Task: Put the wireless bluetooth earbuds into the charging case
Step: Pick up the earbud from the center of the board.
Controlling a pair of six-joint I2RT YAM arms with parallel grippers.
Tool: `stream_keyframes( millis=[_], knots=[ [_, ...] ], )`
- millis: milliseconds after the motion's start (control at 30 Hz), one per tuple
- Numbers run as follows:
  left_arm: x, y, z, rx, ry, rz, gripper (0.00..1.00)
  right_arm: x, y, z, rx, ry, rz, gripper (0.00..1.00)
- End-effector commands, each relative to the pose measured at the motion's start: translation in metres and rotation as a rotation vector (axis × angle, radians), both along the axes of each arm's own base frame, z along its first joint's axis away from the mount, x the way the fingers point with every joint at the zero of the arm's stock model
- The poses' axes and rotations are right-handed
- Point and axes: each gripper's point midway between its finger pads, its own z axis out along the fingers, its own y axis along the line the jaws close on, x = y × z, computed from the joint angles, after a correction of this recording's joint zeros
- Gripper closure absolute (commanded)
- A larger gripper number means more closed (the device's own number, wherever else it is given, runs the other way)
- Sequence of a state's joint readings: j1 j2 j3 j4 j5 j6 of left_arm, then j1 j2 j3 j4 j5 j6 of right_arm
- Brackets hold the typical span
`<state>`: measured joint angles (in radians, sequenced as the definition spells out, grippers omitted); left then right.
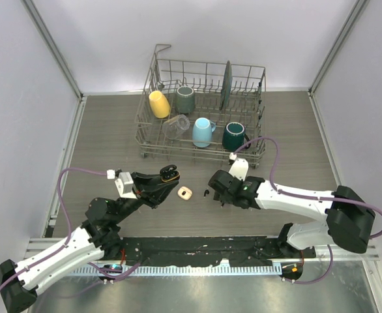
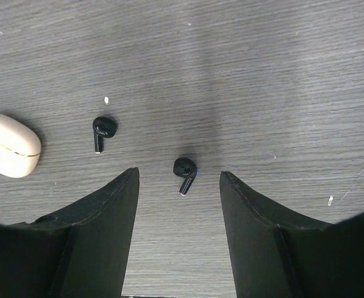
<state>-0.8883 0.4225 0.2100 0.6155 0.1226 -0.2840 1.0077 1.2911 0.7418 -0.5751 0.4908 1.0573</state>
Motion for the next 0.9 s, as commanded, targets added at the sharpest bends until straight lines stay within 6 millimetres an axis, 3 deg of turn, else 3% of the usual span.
stream_keyframes(
  millis=[0, 233, 867],
  knots=[
    [0.002, 0.001, 0.004, -0.017, -0.012, 0.012, 1.00, 0.002, 0.007, -0.007, 0.012, 0.008, -0.013, 0.41],
    [0.002, 0.002, 0.005, -0.021, -0.012, 0.017, 1.00, 0.000, 0.005, -0.020, -0.010, 0.030, -0.014, 0.49],
    [0.002, 0.006, 0.005, -0.027, -0.008, 0.027, 1.00, -0.001, 0.007, -0.042, -0.032, 0.067, -0.046, 0.58]
  ],
)
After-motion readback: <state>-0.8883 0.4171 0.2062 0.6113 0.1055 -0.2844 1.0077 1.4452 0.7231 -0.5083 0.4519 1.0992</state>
